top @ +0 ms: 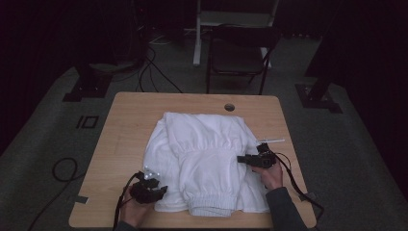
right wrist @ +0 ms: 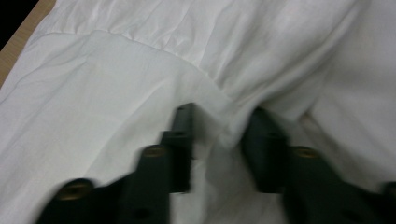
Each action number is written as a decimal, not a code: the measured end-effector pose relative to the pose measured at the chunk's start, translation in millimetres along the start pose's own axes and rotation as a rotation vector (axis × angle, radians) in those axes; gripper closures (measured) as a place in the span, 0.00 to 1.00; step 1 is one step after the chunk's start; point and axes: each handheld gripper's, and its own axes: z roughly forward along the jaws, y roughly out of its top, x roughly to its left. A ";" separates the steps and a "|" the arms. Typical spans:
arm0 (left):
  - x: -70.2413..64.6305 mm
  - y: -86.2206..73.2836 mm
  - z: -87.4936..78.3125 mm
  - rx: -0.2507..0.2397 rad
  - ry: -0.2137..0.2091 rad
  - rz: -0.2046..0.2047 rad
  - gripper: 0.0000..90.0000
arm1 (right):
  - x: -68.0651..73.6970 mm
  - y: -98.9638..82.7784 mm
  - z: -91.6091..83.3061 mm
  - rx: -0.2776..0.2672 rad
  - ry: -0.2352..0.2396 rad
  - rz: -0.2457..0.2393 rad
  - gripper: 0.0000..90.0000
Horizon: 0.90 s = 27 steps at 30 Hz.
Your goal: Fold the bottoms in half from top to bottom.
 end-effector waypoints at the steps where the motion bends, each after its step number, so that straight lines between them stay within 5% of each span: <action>1: 0.4 -0.2 -0.8 0.004 -0.009 0.004 0.74 | 0.2 1.2 -1.3 -0.006 -0.007 -0.003 0.88; 4: 7.1 -2.6 -2.0 0.001 -0.033 0.016 0.96 | -0.6 8.1 -11.1 -0.038 -0.020 -0.017 0.96; 7: 14.0 -3.8 -4.9 0.012 0.000 0.023 0.97 | -0.4 13.2 -17.9 -0.055 -0.042 -0.030 0.97; 8: 23.0 -6.4 -7.9 0.014 0.025 0.005 0.98 | -1.2 18.0 -23.8 -0.074 -0.082 -0.037 0.97; 12: 36.0 -10.5 -12.0 0.015 0.014 -0.023 0.97 | -4.8 19.3 -24.1 -0.070 -0.068 -0.024 0.96; 15: 37.0 -8.8 -10.5 -0.005 0.002 -0.018 0.82 | -0.6 14.1 -15.6 -0.022 -0.052 -0.060 0.80; 19: 43.3 5.9 -12.3 -0.075 0.020 -0.022 0.63 | -0.3 19.2 -21.1 -0.079 -0.044 -0.059 0.62; 27: 78.2 68.3 -3.9 -0.219 0.022 -0.078 0.49 | -6.9 54.7 -23.3 -0.174 -0.092 -0.097 0.51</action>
